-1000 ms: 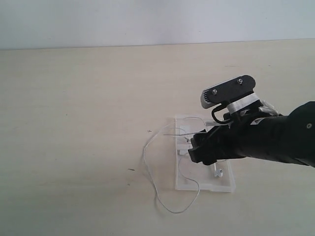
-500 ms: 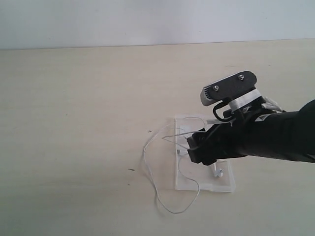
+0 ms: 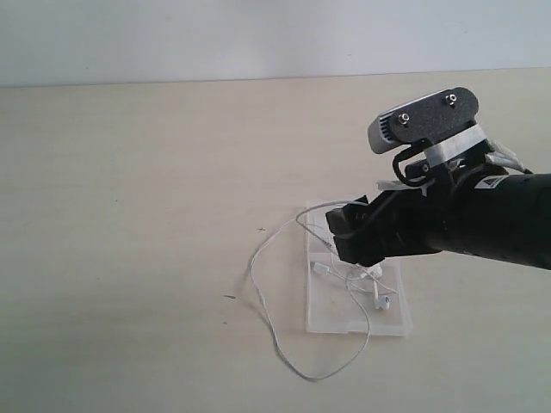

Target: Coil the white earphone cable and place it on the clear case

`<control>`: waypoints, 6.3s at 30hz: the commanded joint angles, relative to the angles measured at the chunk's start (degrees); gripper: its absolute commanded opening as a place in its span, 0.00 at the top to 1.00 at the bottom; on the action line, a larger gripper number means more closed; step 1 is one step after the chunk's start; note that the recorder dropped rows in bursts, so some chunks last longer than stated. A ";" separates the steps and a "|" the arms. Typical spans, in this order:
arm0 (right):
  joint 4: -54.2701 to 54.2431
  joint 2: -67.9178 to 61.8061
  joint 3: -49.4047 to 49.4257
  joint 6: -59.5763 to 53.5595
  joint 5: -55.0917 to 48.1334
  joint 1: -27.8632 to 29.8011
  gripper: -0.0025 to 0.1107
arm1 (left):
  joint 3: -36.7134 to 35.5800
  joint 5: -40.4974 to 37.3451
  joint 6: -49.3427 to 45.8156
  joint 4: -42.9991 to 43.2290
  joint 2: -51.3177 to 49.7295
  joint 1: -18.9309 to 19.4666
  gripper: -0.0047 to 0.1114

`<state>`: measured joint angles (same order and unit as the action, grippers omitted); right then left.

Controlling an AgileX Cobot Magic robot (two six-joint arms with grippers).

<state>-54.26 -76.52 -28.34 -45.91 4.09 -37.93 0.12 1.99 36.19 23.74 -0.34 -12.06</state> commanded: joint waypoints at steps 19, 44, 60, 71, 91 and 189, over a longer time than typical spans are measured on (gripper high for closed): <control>-9.26 -10.27 -0.53 -6.48 1.55 0.12 0.29 | -0.12 0.00 0.29 -0.42 0.34 0.08 0.96; -17.65 -8.94 -4.26 -16.83 -8.12 6.23 0.38 | 2.07 30.28 6.51 16.78 -28.45 0.08 0.65; 45.77 -14.53 -27.44 37.10 -53.98 13.77 0.38 | 2.07 28.85 9.25 21.09 -28.45 0.08 0.54; 46.77 -23.91 -33.46 36.14 -62.06 13.77 0.38 | 2.07 26.66 10.56 21.09 -28.45 0.08 0.54; 41.12 -33.03 -42.65 26.55 -74.05 13.65 0.40 | 2.07 24.32 10.98 21.09 -28.45 0.08 0.54; 23.64 57.14 22.65 45.11 -10.63 9.60 0.98 | -0.12 10.46 42.00 41.62 0.34 0.08 0.96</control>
<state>-26.86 -19.84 -5.78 -1.05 -6.67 -28.19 0.18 13.03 78.18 65.35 -0.36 -12.06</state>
